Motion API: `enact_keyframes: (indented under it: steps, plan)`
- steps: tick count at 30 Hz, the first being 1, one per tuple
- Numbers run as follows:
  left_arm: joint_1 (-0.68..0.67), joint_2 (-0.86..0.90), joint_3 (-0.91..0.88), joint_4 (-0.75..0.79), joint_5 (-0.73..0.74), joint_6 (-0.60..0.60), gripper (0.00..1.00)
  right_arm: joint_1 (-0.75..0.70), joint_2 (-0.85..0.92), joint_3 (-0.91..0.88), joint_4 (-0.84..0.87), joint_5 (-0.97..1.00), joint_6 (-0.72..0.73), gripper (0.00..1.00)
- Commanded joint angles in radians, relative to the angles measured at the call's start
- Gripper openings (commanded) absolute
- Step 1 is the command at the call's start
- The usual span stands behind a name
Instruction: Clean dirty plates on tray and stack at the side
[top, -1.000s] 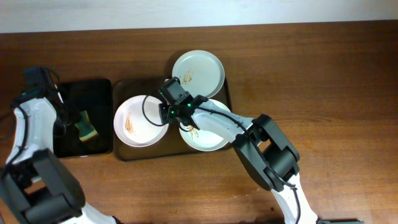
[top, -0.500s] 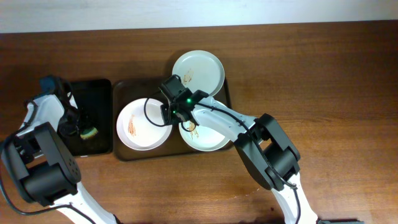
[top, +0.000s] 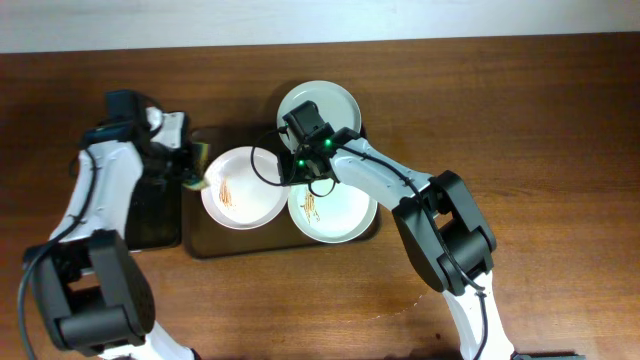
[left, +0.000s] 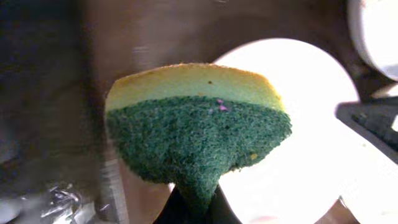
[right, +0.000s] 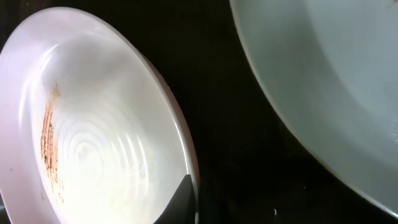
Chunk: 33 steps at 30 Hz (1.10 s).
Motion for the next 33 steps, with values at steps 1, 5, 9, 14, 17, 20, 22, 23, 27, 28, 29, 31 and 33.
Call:
enact_keyframes:
  steps: [1, 5, 9, 14, 17, 20, 22, 23, 27, 28, 29, 31, 33]
  plan:
    - [-0.088, -0.007, -0.008, 0.007, 0.032, 0.03, 0.01, 0.0, 0.022, 0.015, 0.007, -0.016, -0.003, 0.04]
    - [-0.123, -0.005, -0.128, 0.102, -0.072, -0.132, 0.01, 0.0, 0.022, 0.015, 0.01, -0.016, -0.003, 0.04]
    - [-0.123, -0.005, -0.291, 0.303, -0.09, -0.185, 0.01, 0.0, 0.022, 0.015, 0.021, -0.016, -0.003, 0.04]
    - [-0.123, -0.005, -0.387, 0.375, 0.023, -0.184, 0.01, 0.0, 0.022, 0.015, 0.021, -0.016, -0.003, 0.04]
    - [-0.123, -0.005, -0.385, 0.358, 0.315, -0.185, 0.01, 0.0, 0.022, 0.015, 0.021, -0.016, -0.003, 0.04]
    - [-0.114, -0.005, -0.38, 0.362, 0.321, -0.217, 0.01, 0.0, 0.022, 0.015, 0.021, -0.016, -0.003, 0.04]
    - [-0.1, -0.005, -0.38, 0.368, 0.134, -0.275, 0.01, 0.0, 0.022, 0.015, 0.021, -0.016, -0.003, 0.04]
    - [-0.095, -0.005, -0.38, 0.383, 0.046, -0.286, 0.01, 0.0, 0.022, 0.015, 0.021, -0.016, -0.003, 0.04]
    - [-0.095, -0.005, -0.38, 0.593, -0.297, -0.285, 0.01, 0.0, 0.022, 0.015, 0.021, -0.016, -0.003, 0.04]
    - [-0.095, -0.005, -0.38, 0.637, -0.336, -0.285, 0.01, 0.0, 0.022, 0.015, 0.021, -0.016, -0.003, 0.04]
    - [-0.095, -0.005, -0.38, 0.669, -0.358, -0.285, 0.01, 0.0, 0.022, 0.015, 0.021, -0.016, -0.003, 0.04]
    - [-0.096, -0.005, -0.38, 0.709, -0.362, -0.285, 0.01, 0.0, 0.022, 0.015, 0.021, -0.015, -0.003, 0.04]
    - [-0.113, -0.005, -0.38, 0.666, -0.293, -0.285, 0.01, 0.0, 0.022, 0.015, 0.021, -0.01, -0.003, 0.04]
